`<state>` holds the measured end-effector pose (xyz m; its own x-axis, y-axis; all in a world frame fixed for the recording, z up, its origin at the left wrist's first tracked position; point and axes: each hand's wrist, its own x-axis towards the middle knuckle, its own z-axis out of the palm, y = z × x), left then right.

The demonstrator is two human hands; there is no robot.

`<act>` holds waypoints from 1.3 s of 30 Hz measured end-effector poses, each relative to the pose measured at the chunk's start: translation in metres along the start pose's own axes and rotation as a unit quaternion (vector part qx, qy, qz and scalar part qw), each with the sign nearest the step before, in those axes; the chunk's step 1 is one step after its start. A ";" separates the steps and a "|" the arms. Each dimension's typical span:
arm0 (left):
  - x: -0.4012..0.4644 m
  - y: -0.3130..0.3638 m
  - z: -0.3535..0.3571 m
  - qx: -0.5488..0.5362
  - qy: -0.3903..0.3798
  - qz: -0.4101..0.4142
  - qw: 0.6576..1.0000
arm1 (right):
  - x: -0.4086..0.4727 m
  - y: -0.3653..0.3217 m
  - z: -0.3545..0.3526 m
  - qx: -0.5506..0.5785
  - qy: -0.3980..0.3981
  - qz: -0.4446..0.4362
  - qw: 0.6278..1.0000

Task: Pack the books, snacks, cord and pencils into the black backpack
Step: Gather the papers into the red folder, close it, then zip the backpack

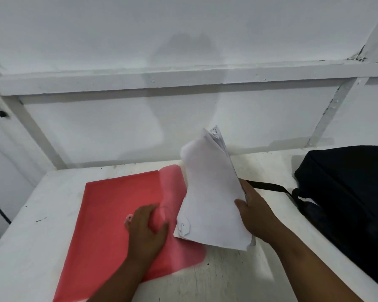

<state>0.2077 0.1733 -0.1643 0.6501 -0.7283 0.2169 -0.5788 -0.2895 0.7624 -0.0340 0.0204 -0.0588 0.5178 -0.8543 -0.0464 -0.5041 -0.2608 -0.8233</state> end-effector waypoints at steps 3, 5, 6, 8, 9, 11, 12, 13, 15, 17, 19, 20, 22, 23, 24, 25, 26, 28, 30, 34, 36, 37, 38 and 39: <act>0.000 -0.002 0.004 0.053 -0.016 -0.011 0.998 | 0.000 -0.001 -0.002 0.000 0.002 -0.002 1.000; 0.000 -0.004 0.006 0.064 -0.031 -0.022 0.997 | 0.001 -0.003 -0.004 0.002 0.006 -0.008 1.000; 0.000 -0.004 0.005 0.062 -0.034 -0.030 0.997 | 0.000 -0.005 -0.005 0.005 0.008 -0.012 1.000; 0.000 0.000 0.003 0.049 -0.017 -0.037 0.998 | -0.001 -0.008 -0.004 0.011 0.007 -0.021 1.000; -0.001 0.001 0.003 0.036 0.002 -0.039 0.999 | -0.001 -0.008 -0.001 0.013 0.001 -0.025 1.000; -0.003 0.007 0.000 -0.002 0.034 -0.047 0.998 | -0.002 -0.006 0.004 0.013 -0.019 -0.024 0.999; -0.004 0.009 -0.002 -0.021 0.045 -0.056 0.997 | -0.002 -0.005 0.007 0.008 -0.034 -0.019 0.999; -0.004 0.010 -0.004 -0.034 0.055 -0.063 0.996 | -0.003 -0.004 0.010 0.002 -0.053 -0.013 0.999; -0.005 0.012 -0.007 -0.050 0.066 -0.072 0.994 | -0.003 -0.001 0.013 -0.002 -0.088 0.004 0.996; -0.005 0.013 -0.010 -0.075 0.065 -0.085 0.991 | -0.001 0.000 0.011 0.019 -0.103 0.027 0.994; -0.004 0.016 -0.013 -0.093 0.062 -0.090 0.990 | 0.001 -0.001 0.004 0.044 -0.109 0.045 0.992; -0.004 0.019 -0.014 -0.099 0.058 -0.087 0.990 | 0.003 -0.003 0.000 0.055 -0.113 0.050 0.991; -0.004 0.026 -0.017 -0.097 0.051 -0.065 0.992 | 0.008 -0.006 -0.007 0.069 -0.125 0.053 0.988; -0.005 0.030 -0.019 -0.090 0.046 -0.055 0.993 | 0.010 -0.008 -0.009 0.071 -0.134 0.055 0.987; -0.005 0.033 -0.020 -0.086 0.040 -0.048 0.994 | 0.013 -0.010 -0.010 0.072 -0.143 0.056 0.986; -0.006 0.036 -0.020 -0.085 0.036 -0.044 0.995 | 0.016 -0.011 -0.009 0.073 -0.152 0.058 0.984; -0.007 0.038 -0.020 -0.087 0.032 -0.041 0.995 | 0.019 -0.012 -0.008 0.076 -0.159 0.060 0.983; -0.008 0.041 -0.021 -0.090 0.025 -0.038 0.995 | 0.022 -0.013 -0.004 0.090 -0.166 0.066 0.980; -0.007 0.041 -0.025 -0.104 0.019 -0.037 0.994 | 0.024 -0.015 0.000 0.099 -0.171 0.067 0.978; 0.000 0.035 -0.032 -0.095 -0.031 -0.033 0.994 | 0.027 -0.019 -0.004 0.076 -0.141 0.040 0.986; 0.001 0.033 -0.034 -0.088 -0.040 -0.032 0.995 | 0.028 -0.022 -0.006 0.069 -0.128 0.030 0.989; 0.002 0.032 -0.034 -0.092 -0.039 -0.036 0.994 | 0.029 -0.023 -0.006 0.068 -0.127 0.028 0.989; 0.003 0.032 -0.034 -0.099 -0.036 -0.039 0.994 | 0.028 -0.023 -0.004 0.066 -0.130 0.027 0.989; 0.004 0.032 -0.033 -0.108 -0.034 -0.041 0.993 | 0.028 -0.022 0.000 0.062 -0.132 0.030 0.989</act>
<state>0.2081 0.1813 -0.1185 0.6521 -0.7498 0.1123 -0.4014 -0.2158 0.8901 -0.0087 0.0026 -0.0424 0.6607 -0.7147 -0.2296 -0.4585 -0.1421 -0.8773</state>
